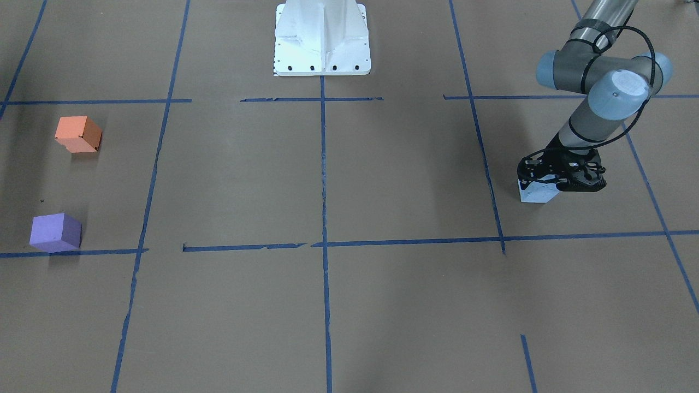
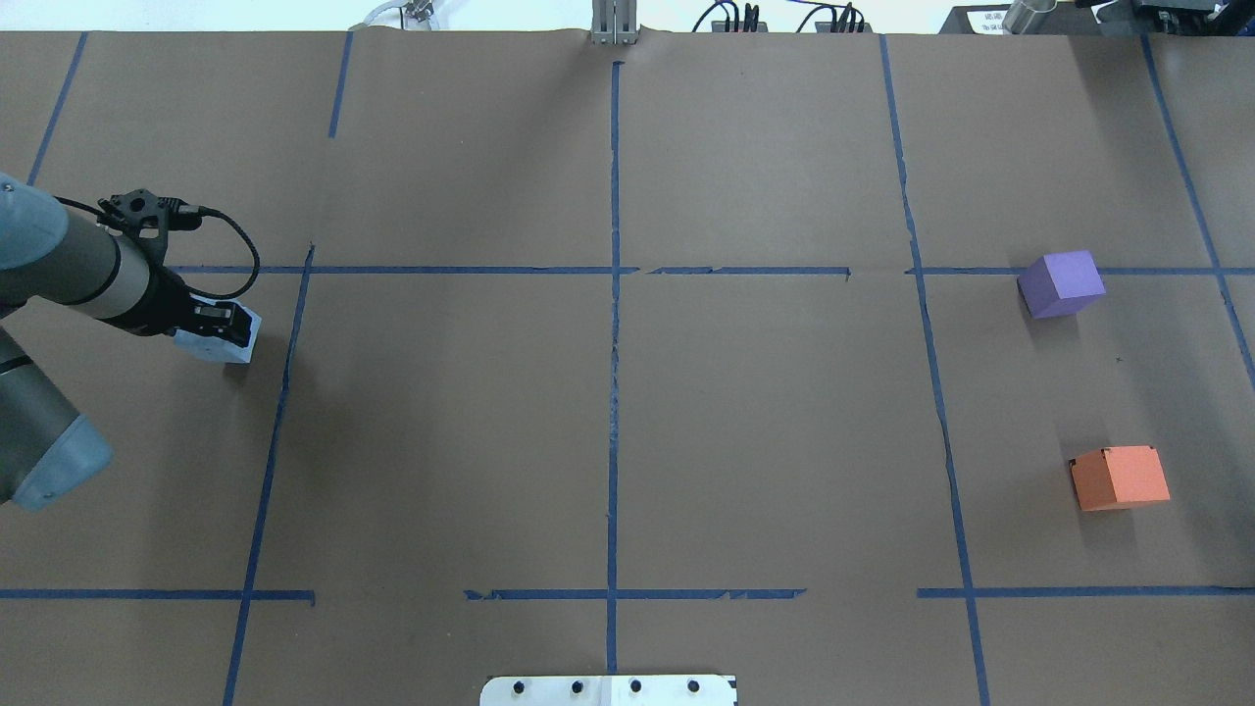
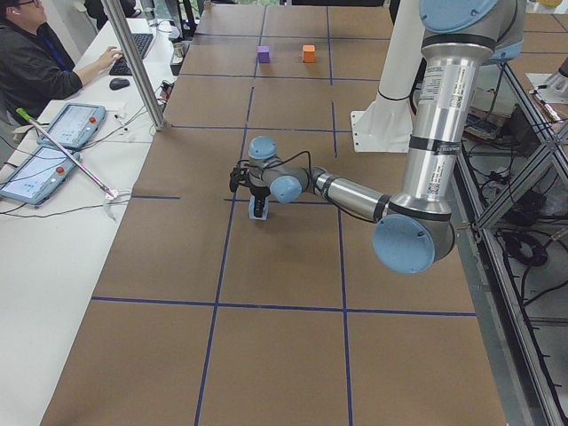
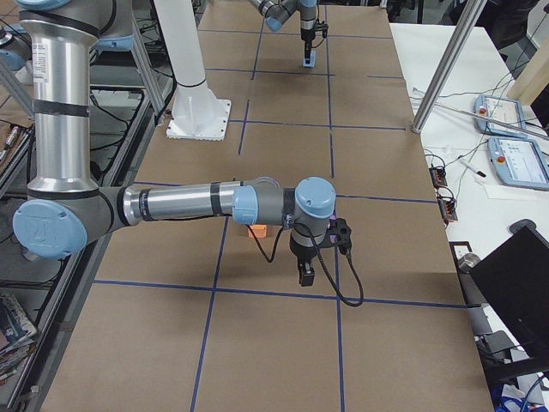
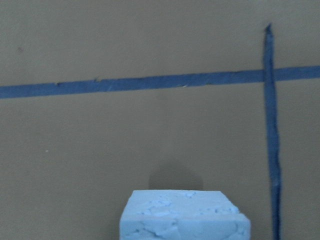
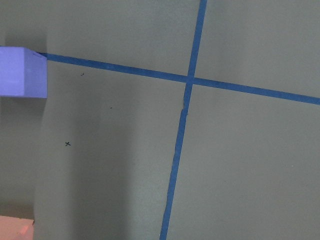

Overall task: Place blue block between orange and purple blocks
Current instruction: 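Lower the left gripper onto the light blue cube and grasp it, then carry the light blue cube to the table centre and release it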

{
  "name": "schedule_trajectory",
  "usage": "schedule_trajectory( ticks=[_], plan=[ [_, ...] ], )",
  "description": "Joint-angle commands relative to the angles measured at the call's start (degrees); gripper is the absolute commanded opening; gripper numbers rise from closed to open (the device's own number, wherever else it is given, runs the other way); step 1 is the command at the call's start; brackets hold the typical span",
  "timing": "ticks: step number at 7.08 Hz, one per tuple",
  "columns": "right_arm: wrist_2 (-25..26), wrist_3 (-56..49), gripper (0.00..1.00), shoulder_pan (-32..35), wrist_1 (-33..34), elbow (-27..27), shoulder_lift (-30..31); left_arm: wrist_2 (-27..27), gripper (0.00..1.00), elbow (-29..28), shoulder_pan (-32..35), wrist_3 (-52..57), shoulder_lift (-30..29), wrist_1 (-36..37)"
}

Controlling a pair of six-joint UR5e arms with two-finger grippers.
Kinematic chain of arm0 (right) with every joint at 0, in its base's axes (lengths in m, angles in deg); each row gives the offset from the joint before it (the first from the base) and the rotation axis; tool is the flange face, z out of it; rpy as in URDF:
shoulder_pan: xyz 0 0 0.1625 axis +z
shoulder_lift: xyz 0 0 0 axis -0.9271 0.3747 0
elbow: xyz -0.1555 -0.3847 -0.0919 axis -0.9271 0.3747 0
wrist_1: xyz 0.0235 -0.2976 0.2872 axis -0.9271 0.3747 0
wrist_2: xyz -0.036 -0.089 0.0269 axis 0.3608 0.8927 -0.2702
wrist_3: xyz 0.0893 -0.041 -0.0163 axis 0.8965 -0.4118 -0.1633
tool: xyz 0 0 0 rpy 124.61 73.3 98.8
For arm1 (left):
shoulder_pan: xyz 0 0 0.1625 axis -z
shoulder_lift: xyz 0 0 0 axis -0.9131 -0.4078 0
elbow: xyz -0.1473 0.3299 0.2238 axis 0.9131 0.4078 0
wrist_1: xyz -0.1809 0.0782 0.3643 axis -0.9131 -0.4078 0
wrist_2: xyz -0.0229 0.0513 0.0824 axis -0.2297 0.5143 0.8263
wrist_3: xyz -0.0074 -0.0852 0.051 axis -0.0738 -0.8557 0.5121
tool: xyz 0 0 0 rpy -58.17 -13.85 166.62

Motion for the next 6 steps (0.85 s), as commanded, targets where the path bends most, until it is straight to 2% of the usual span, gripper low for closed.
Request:
schedule_trajectory(
  ticks=[1,2,3,4,5,6],
  plan=[
    [-0.1,0.0,1.00,0.0,0.0,0.0,0.0,0.3,0.25,1.9,-4.1,-6.9,-13.9,13.6],
    [-0.1,0.1,1.00,0.0,0.0,0.0,0.0,2.9,0.26,0.7,-10.5,-14.3,-19.0,14.9],
    [-0.1,0.1,1.00,0.0,0.0,0.0,0.0,7.4,0.26,-3.2,-14.3,-20.3,-25.9,14.9],
    [-0.1,0.1,1.00,0.0,0.1,0.0,0.0,8.0,0.26,-9.7,-16.8,-24.5,-32.7,14.8],
    [-0.1,0.2,1.00,0.0,0.0,0.0,0.0,11.8,0.26,-14.8,-18.7,-26.0,-37.3,14.3],
    [-0.1,0.2,1.00,0.0,0.1,0.1,0.0,12.6,0.31,-16.7,-20.4,-26.1,-38.4,14.1]
  ],
)
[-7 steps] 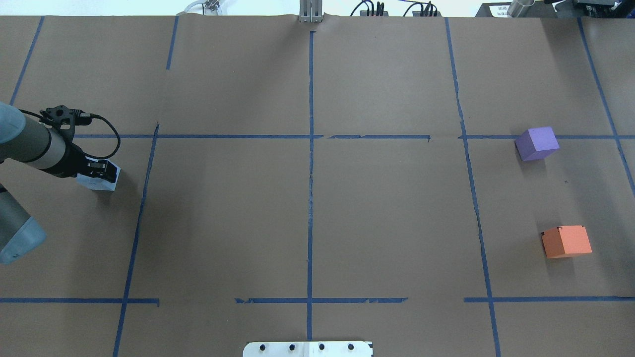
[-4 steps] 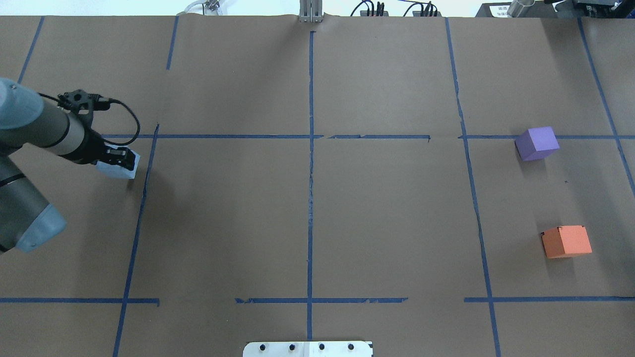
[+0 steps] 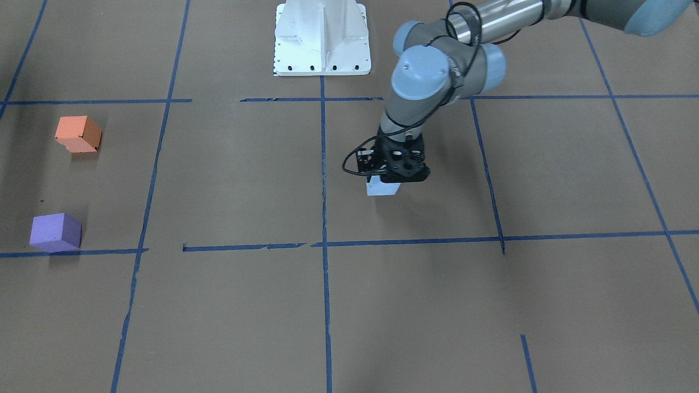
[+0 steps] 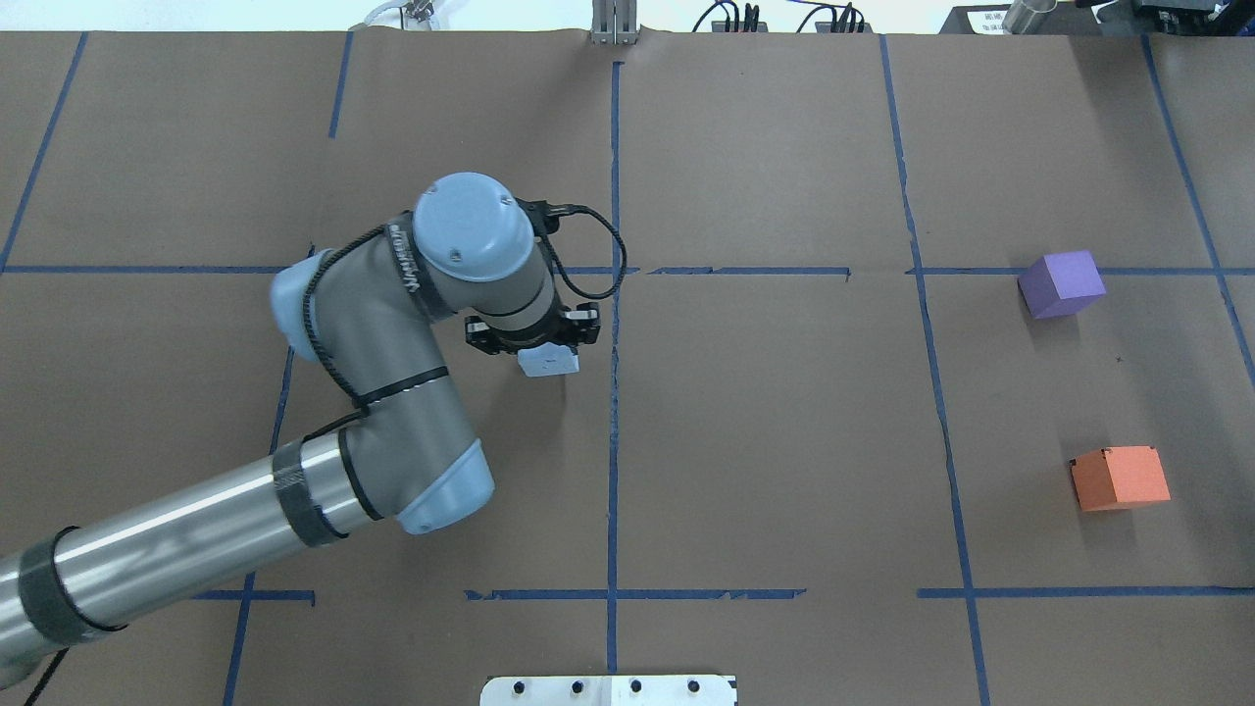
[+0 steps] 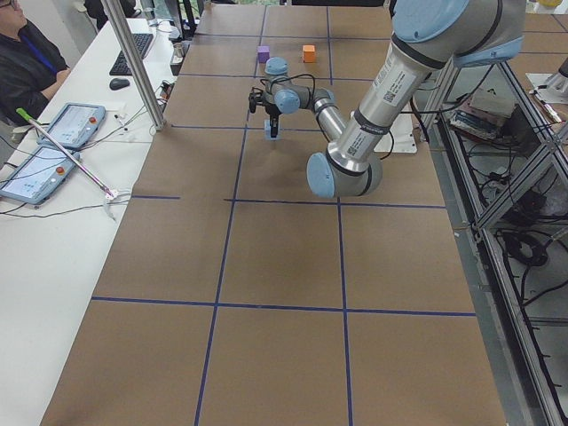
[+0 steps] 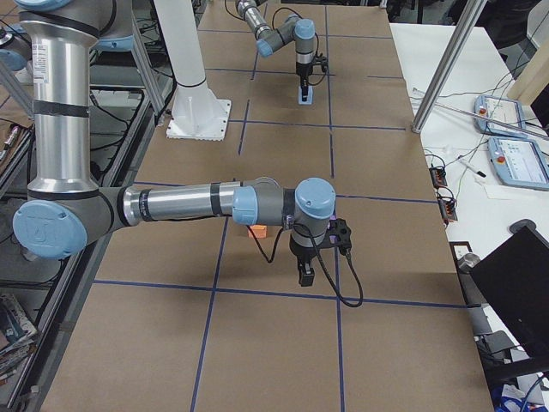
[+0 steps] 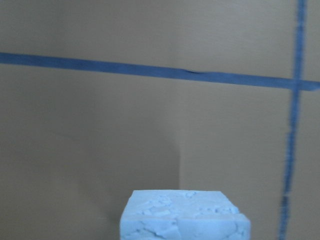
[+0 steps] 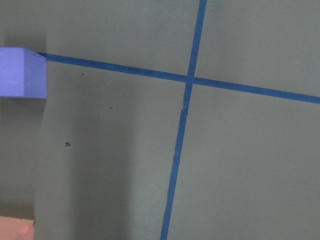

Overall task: Place blue block between orange and purple blocks
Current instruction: 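Carry the light blue cube to the table centre and release it, then raise the left gripper away while the right arm reaches toward the light blue cube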

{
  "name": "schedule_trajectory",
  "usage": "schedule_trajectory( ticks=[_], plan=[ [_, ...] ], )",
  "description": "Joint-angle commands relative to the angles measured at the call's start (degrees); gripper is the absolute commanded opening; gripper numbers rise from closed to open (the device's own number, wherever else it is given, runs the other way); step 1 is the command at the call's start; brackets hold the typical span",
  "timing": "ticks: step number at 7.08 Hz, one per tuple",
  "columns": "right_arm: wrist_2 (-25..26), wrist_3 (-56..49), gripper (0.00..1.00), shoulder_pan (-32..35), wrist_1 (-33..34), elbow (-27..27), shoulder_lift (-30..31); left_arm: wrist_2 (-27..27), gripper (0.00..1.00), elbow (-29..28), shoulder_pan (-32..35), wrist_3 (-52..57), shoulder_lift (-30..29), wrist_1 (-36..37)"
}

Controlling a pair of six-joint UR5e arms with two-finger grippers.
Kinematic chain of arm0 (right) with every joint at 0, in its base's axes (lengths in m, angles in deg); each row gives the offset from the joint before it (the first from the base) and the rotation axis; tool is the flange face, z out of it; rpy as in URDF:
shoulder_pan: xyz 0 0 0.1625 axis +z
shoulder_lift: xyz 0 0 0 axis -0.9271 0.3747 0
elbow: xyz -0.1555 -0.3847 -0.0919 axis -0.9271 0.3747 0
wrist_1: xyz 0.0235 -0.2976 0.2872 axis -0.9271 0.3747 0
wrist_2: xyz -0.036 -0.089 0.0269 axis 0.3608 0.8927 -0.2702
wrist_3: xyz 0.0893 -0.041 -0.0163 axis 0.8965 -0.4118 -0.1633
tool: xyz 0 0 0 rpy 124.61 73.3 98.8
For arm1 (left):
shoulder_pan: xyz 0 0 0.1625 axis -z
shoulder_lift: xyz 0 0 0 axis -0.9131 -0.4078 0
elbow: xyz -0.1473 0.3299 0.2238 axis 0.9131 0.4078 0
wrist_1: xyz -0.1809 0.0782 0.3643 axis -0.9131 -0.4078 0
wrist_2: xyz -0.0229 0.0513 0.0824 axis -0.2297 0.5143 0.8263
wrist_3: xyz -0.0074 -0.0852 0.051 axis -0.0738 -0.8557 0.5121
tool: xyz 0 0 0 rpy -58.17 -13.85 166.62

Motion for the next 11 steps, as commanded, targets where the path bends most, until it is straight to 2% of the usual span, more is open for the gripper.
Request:
schedule_trajectory(
  ticks=[1,2,4,5,6,7,8,9,11],
  plan=[
    [-0.1,0.0,1.00,0.0,0.0,0.0,0.0,3.3,0.48,-4.4,-3.5,-1.4,-3.9,-0.3],
    [-0.2,-0.1,1.00,0.0,0.0,0.1,0.0,3.5,0.98,-5.1,-3.7,-1.5,-4.3,-0.3],
    [-0.1,-0.1,1.00,-0.2,-0.1,-0.4,-0.7,3.4,1.00,-4.2,-2.3,-4.3,-5.1,0.7],
    [-0.2,0.2,1.00,-0.5,-0.1,-0.6,-1.1,0.5,1.00,-2.3,0.8,-1.6,-4.6,3.7],
    [-0.2,0.4,1.00,-1.8,-0.1,-1.6,-1.8,-4.9,1.00,2.3,5.8,6.3,-2.8,11.5],
    [-0.3,0.6,1.00,-3.8,-0.1,-3.2,-2.1,-9.0,1.00,8.2,10.8,14.4,1.7,17.7],
    [-0.3,5.3,1.00,-7.1,0.0,-5.4,-3.4,-10.8,1.00,14.1,15.2,22.4,7.8,21.2],
    [-0.2,12.8,1.00,-11.8,-0.1,-7.9,-5.9,-10.9,1.00,20.6,18.4,29.6,15.7,22.0],
    [0.2,28.2,1.00,-20.1,0.0,-8.9,-14.3,-12.1,1.00,26.5,23.5,39.8,25.7,21.5]
  ],
)
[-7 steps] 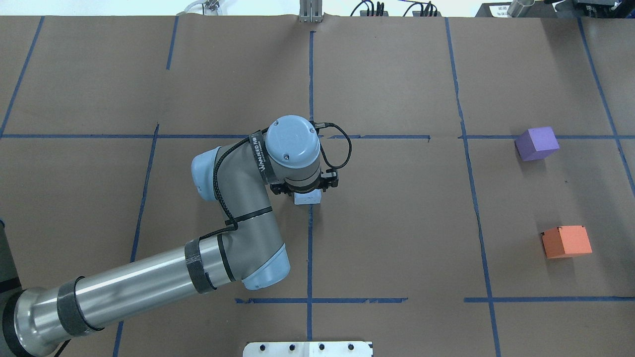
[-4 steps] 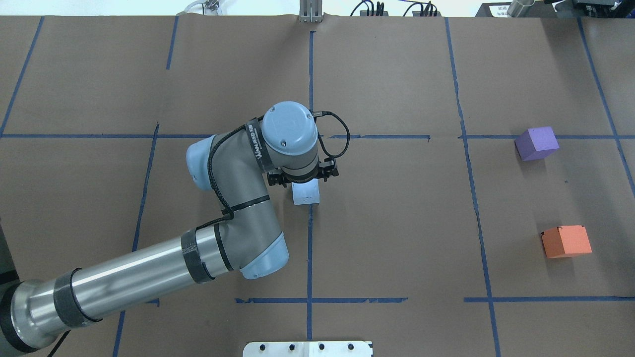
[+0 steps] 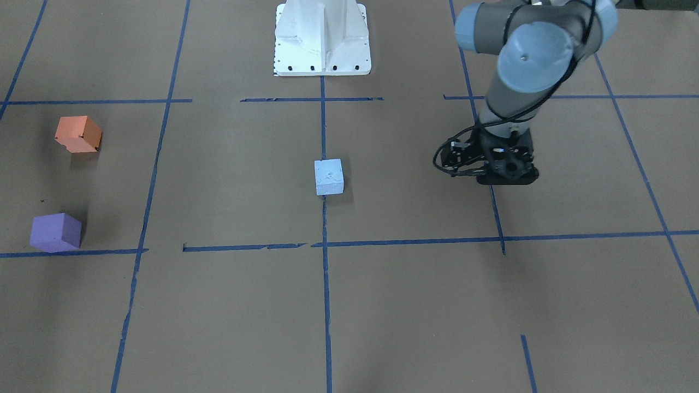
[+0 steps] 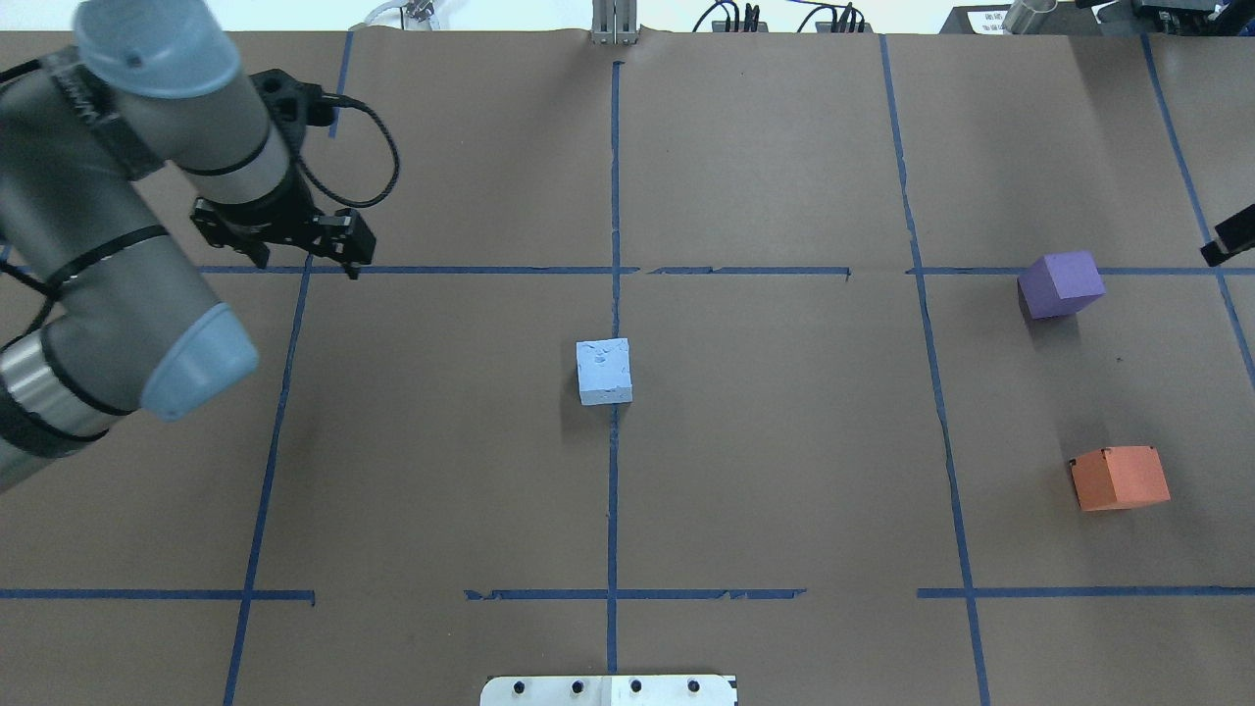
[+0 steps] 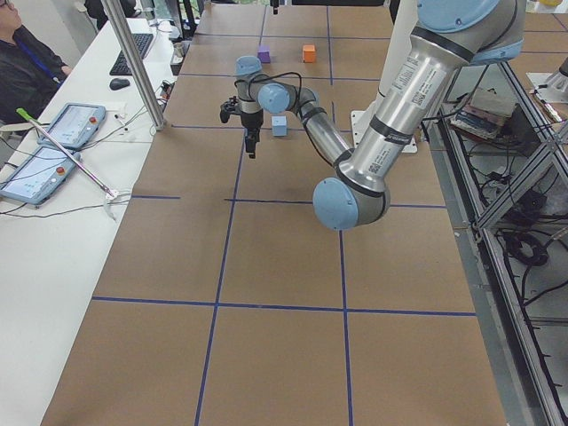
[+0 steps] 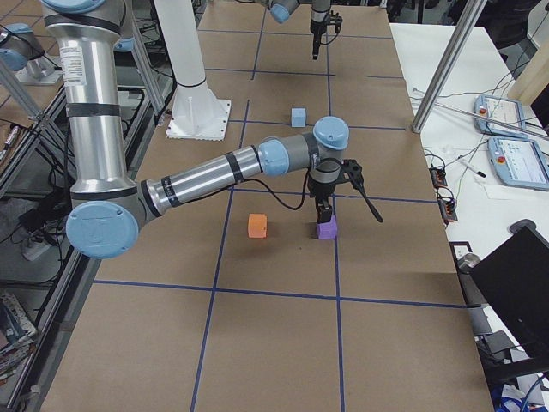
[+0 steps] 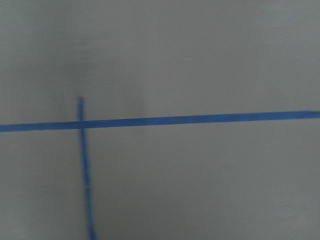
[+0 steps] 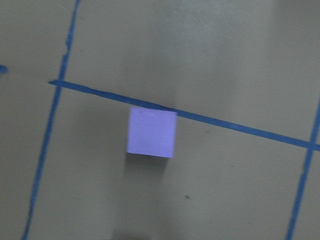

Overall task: Place blue block between orange and purple blocks
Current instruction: 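Raise the left gripper away while the right arm reaches toward the light blue cube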

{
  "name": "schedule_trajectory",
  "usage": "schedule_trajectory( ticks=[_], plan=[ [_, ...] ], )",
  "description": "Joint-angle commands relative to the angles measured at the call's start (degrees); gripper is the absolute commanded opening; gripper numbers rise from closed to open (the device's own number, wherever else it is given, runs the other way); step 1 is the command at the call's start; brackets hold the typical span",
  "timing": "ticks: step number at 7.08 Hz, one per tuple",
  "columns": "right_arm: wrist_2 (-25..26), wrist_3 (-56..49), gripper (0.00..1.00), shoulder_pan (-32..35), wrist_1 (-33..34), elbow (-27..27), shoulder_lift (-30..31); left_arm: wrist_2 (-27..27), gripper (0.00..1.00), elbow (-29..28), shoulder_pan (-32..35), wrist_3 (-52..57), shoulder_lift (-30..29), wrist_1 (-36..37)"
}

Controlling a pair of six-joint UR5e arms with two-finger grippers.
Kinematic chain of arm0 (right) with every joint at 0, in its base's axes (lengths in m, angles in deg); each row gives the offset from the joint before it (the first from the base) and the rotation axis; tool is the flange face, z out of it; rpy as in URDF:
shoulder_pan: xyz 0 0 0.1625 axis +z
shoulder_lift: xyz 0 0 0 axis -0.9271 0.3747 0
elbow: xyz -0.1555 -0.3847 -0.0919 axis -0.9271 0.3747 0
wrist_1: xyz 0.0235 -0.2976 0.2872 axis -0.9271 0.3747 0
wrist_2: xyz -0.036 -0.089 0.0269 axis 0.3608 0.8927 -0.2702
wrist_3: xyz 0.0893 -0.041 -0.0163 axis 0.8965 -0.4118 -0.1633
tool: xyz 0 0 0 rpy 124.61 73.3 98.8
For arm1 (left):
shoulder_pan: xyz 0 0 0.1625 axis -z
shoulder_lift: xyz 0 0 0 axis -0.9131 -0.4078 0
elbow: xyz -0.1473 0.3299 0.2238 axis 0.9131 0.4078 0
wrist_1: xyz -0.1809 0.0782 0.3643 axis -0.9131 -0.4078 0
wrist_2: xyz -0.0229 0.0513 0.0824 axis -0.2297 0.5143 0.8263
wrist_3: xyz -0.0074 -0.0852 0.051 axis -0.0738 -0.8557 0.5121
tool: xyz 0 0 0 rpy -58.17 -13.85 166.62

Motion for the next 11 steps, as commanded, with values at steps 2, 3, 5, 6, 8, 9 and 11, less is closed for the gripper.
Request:
schedule_trajectory(
  ticks=[2,3,5,6,8,9,11],
  plan=[
    [2.1,24.1,1.00,-14.3,0.2,-1.3,-13.6,-6.3,1.00,6.7,11.2,16.4,14.0,-0.2],
    [6.8,32.0,1.00,-21.9,0.2,-1.1,-18.4,-8.3,1.00,6.7,12.3,16.5,14.1,-0.1],
    [17.3,46.2,1.00,-34.2,0.2,3.6,-28.6,-8.1,1.00,6.7,12.1,13.6,13.9,-0.1],
    [20.3,50.9,1.00,-38.0,0.2,9.1,-34.6,-8.1,1.00,6.7,12.0,13.5,13.9,-0.1],
    [23.8,54.2,1.00,-42.0,0.2,17.2,-42.1,-8.1,1.00,6.7,11.9,12.3,13.9,-0.2],
    [24.5,55.3,1.00,-43.0,0.2,19.6,-44.1,-8.1,1.00,6.8,11.8,11.2,13.9,-0.2],
    [27.1,55.5,1.00,-44.4,-3.6,25.6,-47.1,-8.1,1.00,6.9,11.7,10.7,13.8,-0.3]
  ],
)
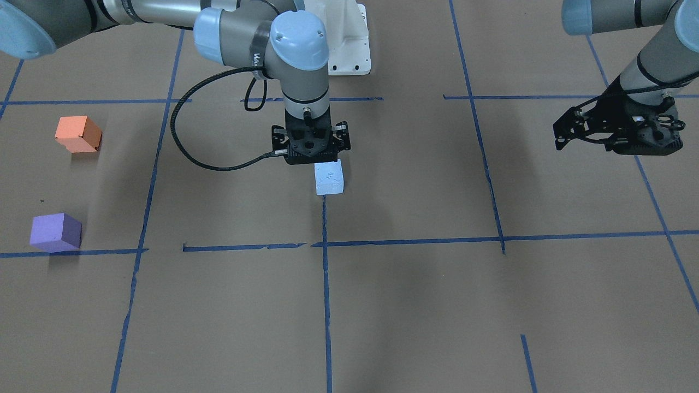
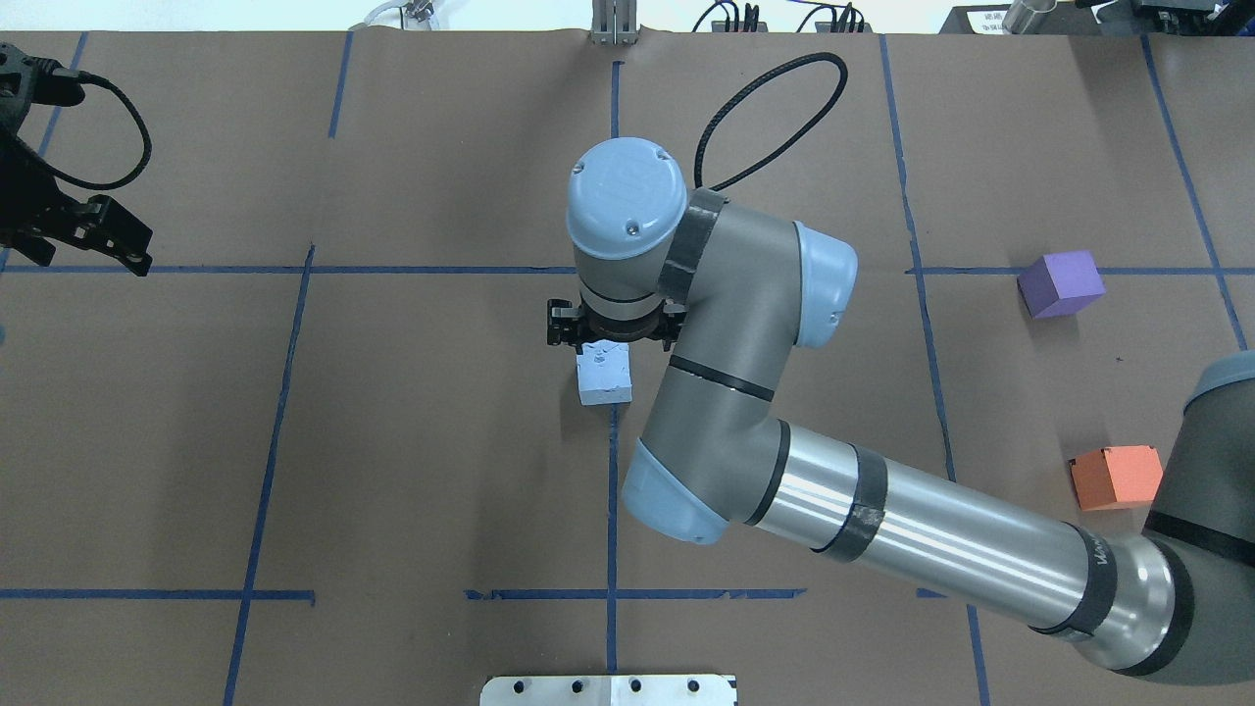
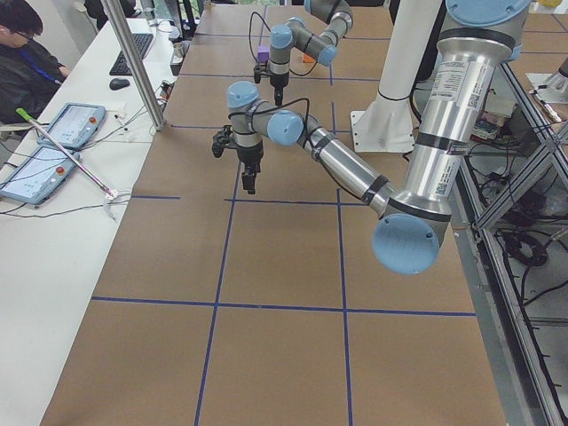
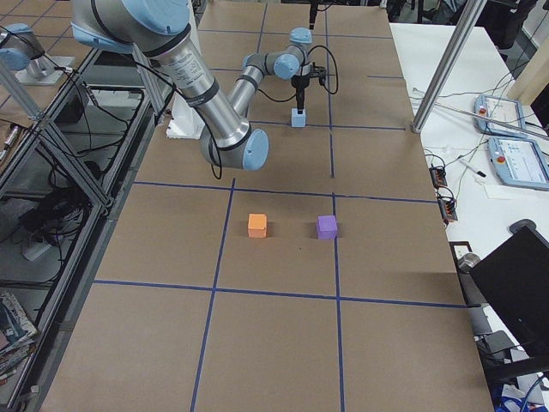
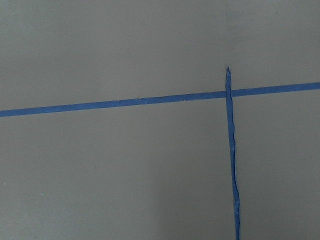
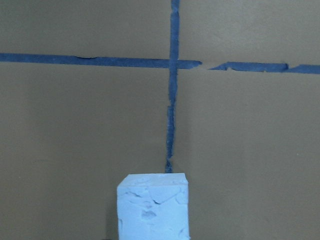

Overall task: Place blue block between orange and purple blocks
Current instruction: 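Lower the right gripper onto the light blue cube and grasp it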

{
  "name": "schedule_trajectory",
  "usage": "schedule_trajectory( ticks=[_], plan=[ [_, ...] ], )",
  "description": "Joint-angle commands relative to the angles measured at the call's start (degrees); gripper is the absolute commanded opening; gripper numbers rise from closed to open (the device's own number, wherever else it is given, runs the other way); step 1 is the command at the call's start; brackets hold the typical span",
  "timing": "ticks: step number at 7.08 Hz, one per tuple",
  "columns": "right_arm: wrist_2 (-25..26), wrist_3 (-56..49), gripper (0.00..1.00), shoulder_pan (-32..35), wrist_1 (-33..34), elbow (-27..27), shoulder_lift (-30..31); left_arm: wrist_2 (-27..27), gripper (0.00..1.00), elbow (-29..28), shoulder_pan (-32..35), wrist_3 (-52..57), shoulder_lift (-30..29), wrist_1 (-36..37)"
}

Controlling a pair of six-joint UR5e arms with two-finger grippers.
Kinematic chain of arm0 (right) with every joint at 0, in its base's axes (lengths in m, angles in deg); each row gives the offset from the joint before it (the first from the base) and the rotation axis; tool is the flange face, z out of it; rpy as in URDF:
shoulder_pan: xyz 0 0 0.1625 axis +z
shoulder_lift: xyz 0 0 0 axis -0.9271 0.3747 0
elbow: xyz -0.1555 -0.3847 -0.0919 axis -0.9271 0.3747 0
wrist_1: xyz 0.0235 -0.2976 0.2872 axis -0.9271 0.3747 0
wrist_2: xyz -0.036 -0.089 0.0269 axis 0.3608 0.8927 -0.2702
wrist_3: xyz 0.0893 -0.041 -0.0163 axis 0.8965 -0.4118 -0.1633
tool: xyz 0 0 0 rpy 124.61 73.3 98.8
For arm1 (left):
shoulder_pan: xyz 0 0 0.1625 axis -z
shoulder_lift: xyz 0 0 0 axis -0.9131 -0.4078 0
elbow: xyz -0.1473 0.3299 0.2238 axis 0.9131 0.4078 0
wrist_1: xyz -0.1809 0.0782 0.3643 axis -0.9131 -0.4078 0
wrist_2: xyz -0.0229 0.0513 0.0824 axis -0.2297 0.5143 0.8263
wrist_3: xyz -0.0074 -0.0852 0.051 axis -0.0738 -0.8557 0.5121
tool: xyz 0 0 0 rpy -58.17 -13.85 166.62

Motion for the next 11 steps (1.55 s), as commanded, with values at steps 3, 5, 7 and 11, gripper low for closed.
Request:
schedule_trajectory(
  ticks=[3,5,7,11],
  plan=[
    [1.2,-0.3,1.00,-2.8,-8.2,10.4,-0.9,0.0,1.00,0.1,-0.1,-0.3,0.1,0.0],
    [1.7,-0.5,0.91,-3.2,-8.1,11.9,-1.6,0.0,1.00,0.0,-0.1,-0.4,0.1,0.0],
    [1.1,0.2,0.16,-2.0,-7.7,11.1,-1.9,0.0,1.00,0.0,-0.1,-0.4,0.1,0.0],
    [-7.8,-9.4,0.11,10.1,-4.9,-6.4,17.2,0.0,1.00,-0.1,-0.1,-0.4,0.1,0.0]
  ],
)
